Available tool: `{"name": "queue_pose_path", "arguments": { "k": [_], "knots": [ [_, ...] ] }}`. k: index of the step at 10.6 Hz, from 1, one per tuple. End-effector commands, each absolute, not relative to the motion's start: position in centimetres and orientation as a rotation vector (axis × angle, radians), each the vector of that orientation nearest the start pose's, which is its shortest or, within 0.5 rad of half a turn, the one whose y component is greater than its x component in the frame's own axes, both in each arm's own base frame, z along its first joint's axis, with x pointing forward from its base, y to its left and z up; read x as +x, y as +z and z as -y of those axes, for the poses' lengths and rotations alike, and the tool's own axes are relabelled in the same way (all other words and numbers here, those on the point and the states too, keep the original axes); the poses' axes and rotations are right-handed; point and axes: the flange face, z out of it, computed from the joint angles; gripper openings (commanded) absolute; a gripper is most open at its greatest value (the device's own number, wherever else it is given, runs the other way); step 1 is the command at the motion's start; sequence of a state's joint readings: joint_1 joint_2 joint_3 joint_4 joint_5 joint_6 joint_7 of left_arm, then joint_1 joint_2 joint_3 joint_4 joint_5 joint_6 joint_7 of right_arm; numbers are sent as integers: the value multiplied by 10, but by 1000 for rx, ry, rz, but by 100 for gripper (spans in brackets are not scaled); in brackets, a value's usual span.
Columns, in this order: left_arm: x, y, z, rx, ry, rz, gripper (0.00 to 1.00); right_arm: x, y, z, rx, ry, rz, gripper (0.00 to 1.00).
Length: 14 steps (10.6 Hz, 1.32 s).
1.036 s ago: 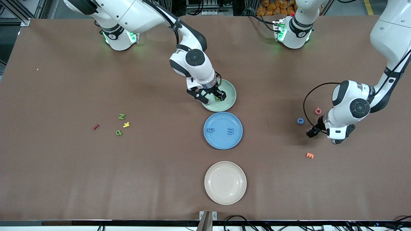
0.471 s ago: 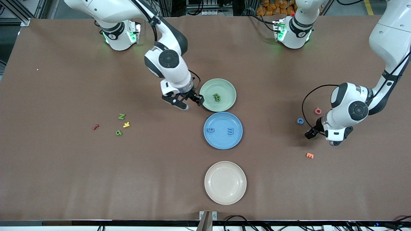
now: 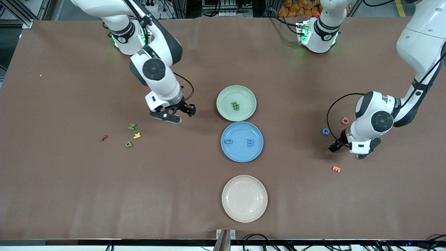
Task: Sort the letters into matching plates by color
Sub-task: 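Grasp blue X with the left gripper while the right gripper grasps green Z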
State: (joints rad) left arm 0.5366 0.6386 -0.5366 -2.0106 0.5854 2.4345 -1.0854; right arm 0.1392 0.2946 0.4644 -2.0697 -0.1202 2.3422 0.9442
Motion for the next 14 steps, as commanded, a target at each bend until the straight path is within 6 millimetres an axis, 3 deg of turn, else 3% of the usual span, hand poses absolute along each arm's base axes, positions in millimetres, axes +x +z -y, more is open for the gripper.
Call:
{"name": "queue_pose_path", "arguments": {
  "k": [1,5,8,11,14],
  "knots": [
    [592,160,-7,-2865,25,1045,100,490,299,-257,-3118,64,-292,77],
    [594,166,-19,-2862,9,1062,100,512,282,-170,-3150,107,-198,77],
    [599,171,-10,-2911,-57,1102,100,514,275,-115,-3167,108,-111,76],
    [597,169,-8,-2912,-45,1104,100,508,262,-79,-3163,32,-67,76],
    [595,166,0,-2926,-31,1091,100,504,242,-71,-3151,-20,-63,76]
  ]
}}
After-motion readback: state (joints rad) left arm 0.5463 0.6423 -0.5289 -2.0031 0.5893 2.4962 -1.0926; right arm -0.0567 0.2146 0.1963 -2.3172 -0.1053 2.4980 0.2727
